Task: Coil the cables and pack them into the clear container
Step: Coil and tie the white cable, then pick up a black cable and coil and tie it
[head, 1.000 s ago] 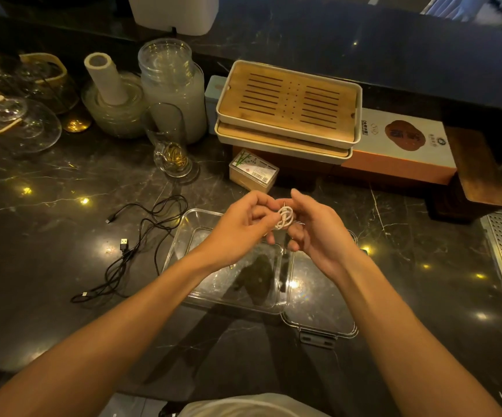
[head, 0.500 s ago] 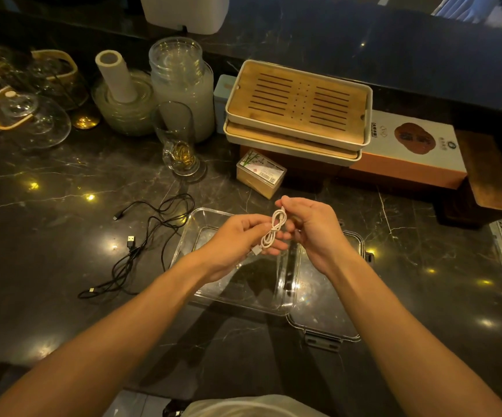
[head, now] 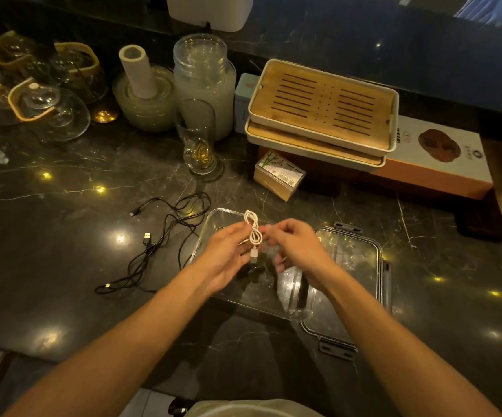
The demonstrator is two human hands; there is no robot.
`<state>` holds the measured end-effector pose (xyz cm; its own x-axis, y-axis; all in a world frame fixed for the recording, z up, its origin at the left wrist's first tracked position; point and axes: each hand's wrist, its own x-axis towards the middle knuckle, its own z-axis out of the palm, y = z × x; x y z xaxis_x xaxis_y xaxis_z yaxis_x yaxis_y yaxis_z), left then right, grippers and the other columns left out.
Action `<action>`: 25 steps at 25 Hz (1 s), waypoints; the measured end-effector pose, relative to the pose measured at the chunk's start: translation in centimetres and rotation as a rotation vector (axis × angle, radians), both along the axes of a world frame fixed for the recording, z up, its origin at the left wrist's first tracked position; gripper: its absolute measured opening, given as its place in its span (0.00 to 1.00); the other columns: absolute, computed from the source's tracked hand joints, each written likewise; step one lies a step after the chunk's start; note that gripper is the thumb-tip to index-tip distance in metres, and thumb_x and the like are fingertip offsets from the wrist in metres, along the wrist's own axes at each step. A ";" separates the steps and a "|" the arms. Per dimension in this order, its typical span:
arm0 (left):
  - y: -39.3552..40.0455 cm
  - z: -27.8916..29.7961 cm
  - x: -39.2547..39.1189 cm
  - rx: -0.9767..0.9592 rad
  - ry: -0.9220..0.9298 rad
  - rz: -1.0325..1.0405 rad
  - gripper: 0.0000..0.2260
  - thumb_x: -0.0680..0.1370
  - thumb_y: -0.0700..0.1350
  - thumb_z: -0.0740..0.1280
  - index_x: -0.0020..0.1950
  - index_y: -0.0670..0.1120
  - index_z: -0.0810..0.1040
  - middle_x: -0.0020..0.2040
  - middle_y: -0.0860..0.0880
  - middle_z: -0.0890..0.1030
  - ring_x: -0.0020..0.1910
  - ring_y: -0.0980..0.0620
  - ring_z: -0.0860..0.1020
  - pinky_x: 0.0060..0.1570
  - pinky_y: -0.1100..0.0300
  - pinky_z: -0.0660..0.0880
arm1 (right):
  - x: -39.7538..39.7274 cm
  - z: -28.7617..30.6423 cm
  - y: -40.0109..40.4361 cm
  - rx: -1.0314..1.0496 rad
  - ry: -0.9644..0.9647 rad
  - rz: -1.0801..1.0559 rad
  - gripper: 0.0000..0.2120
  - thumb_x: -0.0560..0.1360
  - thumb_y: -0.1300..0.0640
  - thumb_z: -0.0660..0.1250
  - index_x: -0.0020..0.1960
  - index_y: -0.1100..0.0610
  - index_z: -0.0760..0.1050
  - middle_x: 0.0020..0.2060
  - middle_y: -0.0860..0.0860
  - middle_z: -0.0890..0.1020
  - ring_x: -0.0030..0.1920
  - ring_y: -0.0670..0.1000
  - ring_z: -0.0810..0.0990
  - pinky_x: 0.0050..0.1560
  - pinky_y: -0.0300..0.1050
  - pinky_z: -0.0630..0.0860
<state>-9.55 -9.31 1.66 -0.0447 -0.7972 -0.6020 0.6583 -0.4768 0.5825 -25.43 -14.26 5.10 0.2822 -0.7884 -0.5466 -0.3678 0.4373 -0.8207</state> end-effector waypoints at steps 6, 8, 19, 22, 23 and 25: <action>0.6 -1.3 2.3 0.034 -0.452 -0.140 0.08 0.82 0.37 0.66 0.51 0.42 0.85 0.47 0.44 0.87 0.49 0.47 0.85 0.49 0.56 0.83 | 3.7 -4.4 0.7 0.180 -0.023 0.039 0.10 0.83 0.58 0.67 0.56 0.66 0.78 0.43 0.59 0.84 0.32 0.49 0.82 0.35 0.44 0.84; 0.5 -1.7 3.2 0.024 -0.620 -0.222 0.09 0.80 0.38 0.67 0.48 0.47 0.86 0.46 0.44 0.87 0.49 0.44 0.85 0.52 0.51 0.82 | 4.5 -5.2 0.7 0.245 -0.068 0.001 0.09 0.83 0.62 0.65 0.58 0.69 0.78 0.40 0.58 0.83 0.31 0.48 0.81 0.33 0.41 0.83; 1.3 1.1 6.0 -0.120 -1.029 -0.489 0.10 0.83 0.43 0.63 0.61 0.49 0.82 0.51 0.49 0.86 0.50 0.52 0.83 0.52 0.57 0.78 | 8.4 -7.9 1.4 0.295 -0.038 -0.075 0.09 0.84 0.59 0.65 0.55 0.66 0.78 0.34 0.56 0.82 0.27 0.48 0.79 0.32 0.45 0.81; 1.9 1.7 8.3 -0.140 -0.897 -0.251 0.10 0.83 0.42 0.65 0.62 0.48 0.82 0.52 0.50 0.86 0.49 0.54 0.85 0.49 0.59 0.81 | 9.7 -8.4 1.6 0.321 -0.038 -0.121 0.08 0.83 0.59 0.67 0.54 0.65 0.77 0.37 0.58 0.82 0.25 0.48 0.79 0.30 0.44 0.81; 2.1 1.7 9.1 -0.106 -0.856 -0.160 0.09 0.83 0.40 0.65 0.61 0.47 0.82 0.50 0.49 0.86 0.45 0.54 0.85 0.45 0.61 0.81 | 10.1 -8.4 1.6 0.332 -0.044 -0.142 0.07 0.83 0.60 0.66 0.54 0.64 0.76 0.37 0.58 0.81 0.24 0.48 0.78 0.29 0.44 0.81; 2.5 1.0 11.0 -0.011 -0.878 -0.032 0.09 0.82 0.39 0.65 0.59 0.47 0.82 0.48 0.48 0.85 0.42 0.54 0.83 0.41 0.65 0.79 | 10.8 -8.6 1.6 0.326 -0.021 -0.145 0.05 0.84 0.61 0.65 0.52 0.63 0.75 0.37 0.59 0.80 0.24 0.48 0.77 0.27 0.44 0.80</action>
